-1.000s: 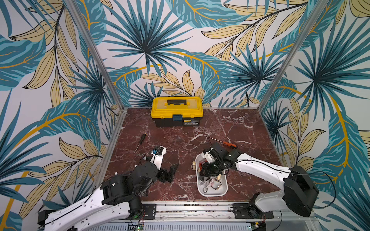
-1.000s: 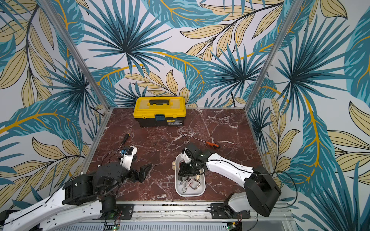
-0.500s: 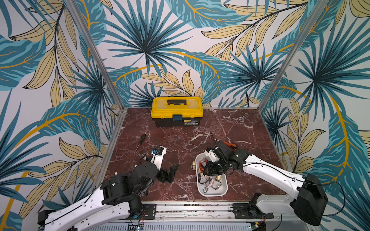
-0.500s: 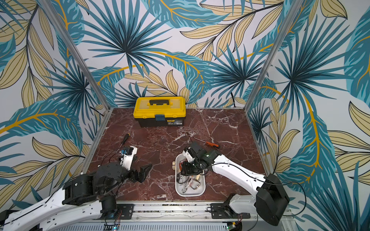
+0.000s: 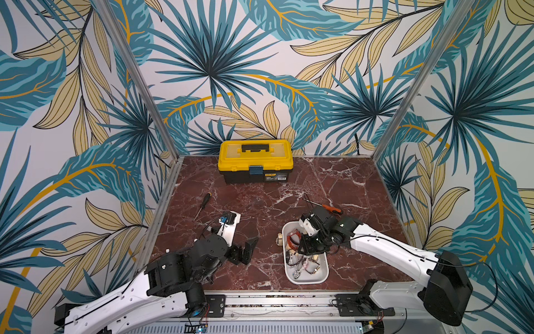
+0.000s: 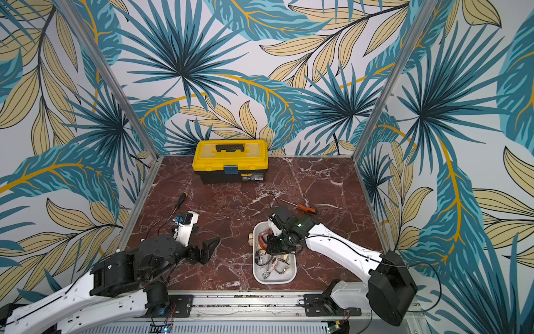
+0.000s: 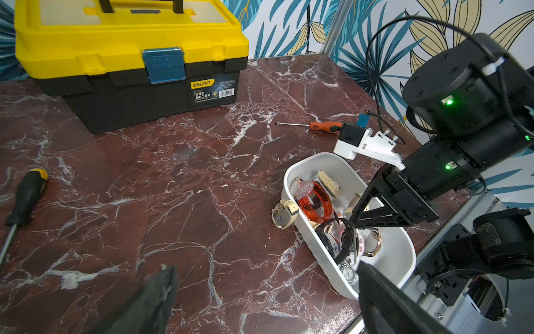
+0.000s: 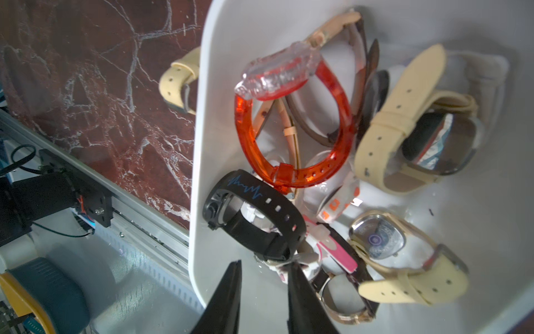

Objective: Put the watch into the storage box
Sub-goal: Adjust the watch in the storage box.

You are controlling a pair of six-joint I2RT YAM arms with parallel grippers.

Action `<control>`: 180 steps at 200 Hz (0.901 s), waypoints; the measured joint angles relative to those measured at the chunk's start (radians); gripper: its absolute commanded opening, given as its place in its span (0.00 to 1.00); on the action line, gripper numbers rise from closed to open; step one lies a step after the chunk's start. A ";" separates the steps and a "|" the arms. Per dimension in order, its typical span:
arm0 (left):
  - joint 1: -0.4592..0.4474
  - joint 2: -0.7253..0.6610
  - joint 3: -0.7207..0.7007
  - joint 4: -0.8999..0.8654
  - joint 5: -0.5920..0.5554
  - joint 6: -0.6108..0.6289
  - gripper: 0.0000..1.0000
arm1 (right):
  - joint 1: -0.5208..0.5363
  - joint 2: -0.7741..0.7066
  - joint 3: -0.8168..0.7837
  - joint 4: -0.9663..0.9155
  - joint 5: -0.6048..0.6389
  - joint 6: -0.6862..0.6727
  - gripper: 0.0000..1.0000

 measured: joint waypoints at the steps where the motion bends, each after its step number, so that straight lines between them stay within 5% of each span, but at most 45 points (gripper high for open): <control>1: 0.000 0.000 0.000 0.000 0.000 0.000 1.00 | 0.000 0.001 0.000 0.000 0.000 0.000 0.28; 180: 0.000 0.000 -0.019 0.000 0.000 -0.014 1.00 | -0.004 0.142 -0.013 0.074 -0.014 -0.010 0.13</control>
